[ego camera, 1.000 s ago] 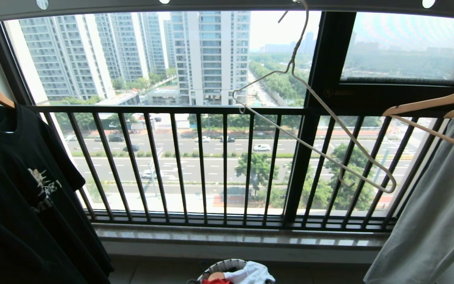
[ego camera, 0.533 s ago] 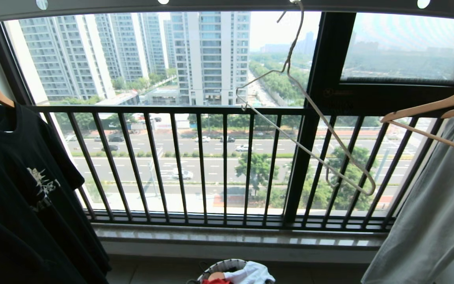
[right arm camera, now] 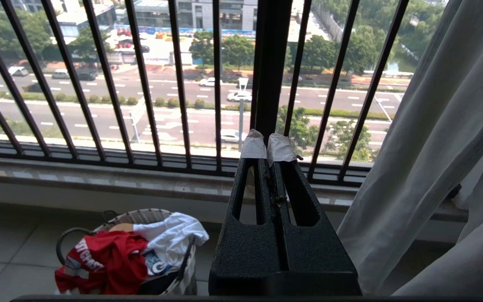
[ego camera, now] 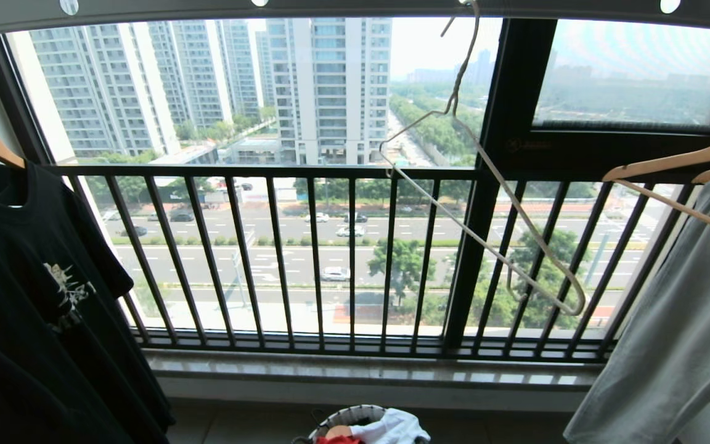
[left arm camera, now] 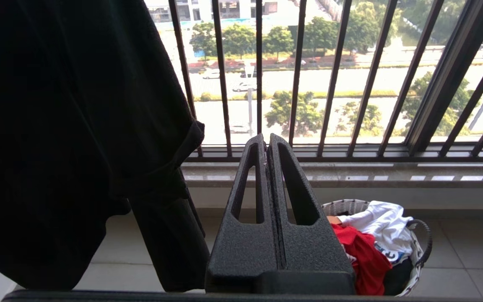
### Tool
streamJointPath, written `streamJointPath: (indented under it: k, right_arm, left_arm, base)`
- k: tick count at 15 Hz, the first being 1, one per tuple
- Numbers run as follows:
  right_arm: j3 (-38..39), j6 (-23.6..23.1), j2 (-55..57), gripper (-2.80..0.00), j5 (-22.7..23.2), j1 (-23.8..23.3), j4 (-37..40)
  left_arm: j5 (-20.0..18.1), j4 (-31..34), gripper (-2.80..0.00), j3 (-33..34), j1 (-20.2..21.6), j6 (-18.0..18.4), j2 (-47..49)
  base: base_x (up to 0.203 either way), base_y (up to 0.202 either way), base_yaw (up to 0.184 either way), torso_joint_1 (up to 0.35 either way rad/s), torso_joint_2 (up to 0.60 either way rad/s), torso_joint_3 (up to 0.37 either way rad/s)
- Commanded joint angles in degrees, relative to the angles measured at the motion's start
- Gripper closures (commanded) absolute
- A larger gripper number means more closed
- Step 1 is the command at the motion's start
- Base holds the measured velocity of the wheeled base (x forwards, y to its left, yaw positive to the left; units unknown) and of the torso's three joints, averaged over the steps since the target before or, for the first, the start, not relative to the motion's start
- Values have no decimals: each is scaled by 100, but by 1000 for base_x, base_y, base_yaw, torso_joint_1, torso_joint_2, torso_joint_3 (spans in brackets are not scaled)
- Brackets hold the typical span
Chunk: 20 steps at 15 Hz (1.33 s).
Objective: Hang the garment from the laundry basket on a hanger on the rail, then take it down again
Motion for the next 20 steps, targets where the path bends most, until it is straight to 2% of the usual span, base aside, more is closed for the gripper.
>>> streamJointPath:
  k: [1, 20]
  right_arm:
    - [0, -10, 7, 0, 5, 4, -1]
    - [0, -10, 7, 0, 5, 4, -1]
  left_arm:
    - [-7, 0, 0, 1, 0, 2, 4]
    - [2, 0, 0, 1, 0, 2, 4]
  base:
    - [0, 0, 0, 0, 0, 0]
    - [0, 0, 0, 0, 0, 0]
